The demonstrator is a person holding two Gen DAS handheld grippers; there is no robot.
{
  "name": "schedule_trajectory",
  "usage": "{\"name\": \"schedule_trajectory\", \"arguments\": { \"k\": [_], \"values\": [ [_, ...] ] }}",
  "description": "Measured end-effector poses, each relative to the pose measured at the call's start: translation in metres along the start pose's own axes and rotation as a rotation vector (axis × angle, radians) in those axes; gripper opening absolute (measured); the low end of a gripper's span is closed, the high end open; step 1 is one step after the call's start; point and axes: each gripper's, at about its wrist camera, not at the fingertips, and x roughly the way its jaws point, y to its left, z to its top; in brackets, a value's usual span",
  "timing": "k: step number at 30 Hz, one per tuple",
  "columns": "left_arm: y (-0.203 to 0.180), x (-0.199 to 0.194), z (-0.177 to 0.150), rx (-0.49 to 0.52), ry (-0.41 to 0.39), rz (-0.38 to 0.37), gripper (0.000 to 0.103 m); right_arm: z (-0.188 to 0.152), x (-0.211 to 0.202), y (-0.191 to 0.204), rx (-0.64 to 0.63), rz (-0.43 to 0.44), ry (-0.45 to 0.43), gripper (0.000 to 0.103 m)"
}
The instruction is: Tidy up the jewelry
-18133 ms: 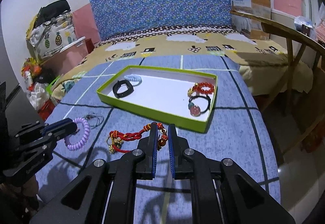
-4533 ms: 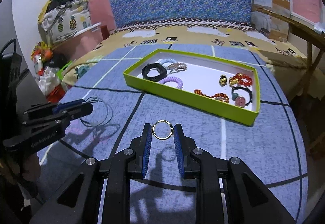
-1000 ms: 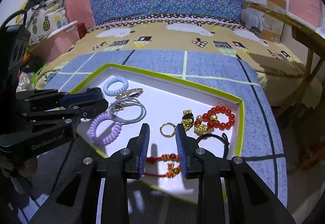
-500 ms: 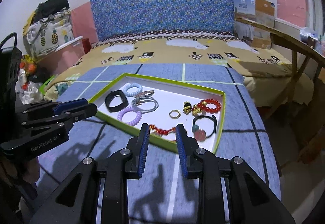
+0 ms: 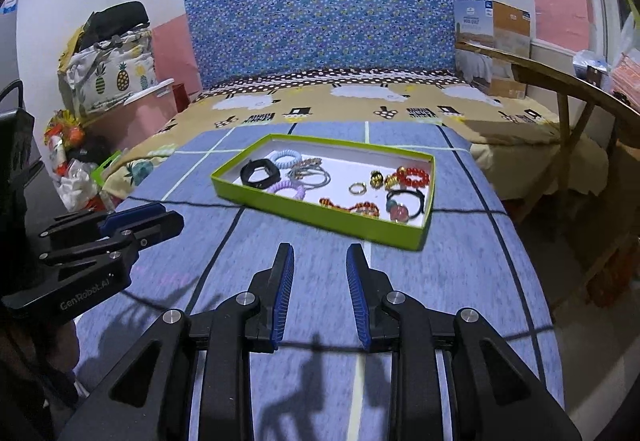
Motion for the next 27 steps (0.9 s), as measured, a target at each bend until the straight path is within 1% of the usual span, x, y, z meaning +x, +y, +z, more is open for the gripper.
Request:
{"name": "schedule_trajectory", "arguments": {
  "k": [1,2,3,8,15,27],
  "values": [
    [0.0,-0.003,-0.003,-0.001,-0.003,0.001,0.025,-0.003,-0.003,0.001,0.004,0.002,-0.001,0.036],
    [0.0,-0.006,-0.005,-0.003,-0.005,0.003,0.025,-0.006,-0.006,0.002,0.005,0.002,-0.004,0.046],
    [0.0,-0.008,-0.008,-0.004,-0.006,0.006,0.025,-0.008,-0.009,0.003,0.004,-0.001,-0.01,0.047],
    [-0.002,-0.02,-0.019,-0.004,-0.02,0.02,0.025,-0.02,-0.021,0.009,-0.005,-0.003,-0.016,0.047],
    [-0.006,-0.03,-0.035,0.002,-0.023,0.023,0.025,-0.031,-0.025,0.012,-0.004,-0.008,0.001,0.047],
    [-0.003,-0.029,-0.045,-0.017,-0.005,0.042,0.025,-0.036,-0.025,0.011,-0.008,-0.021,0.005,0.047]
  ]
}}
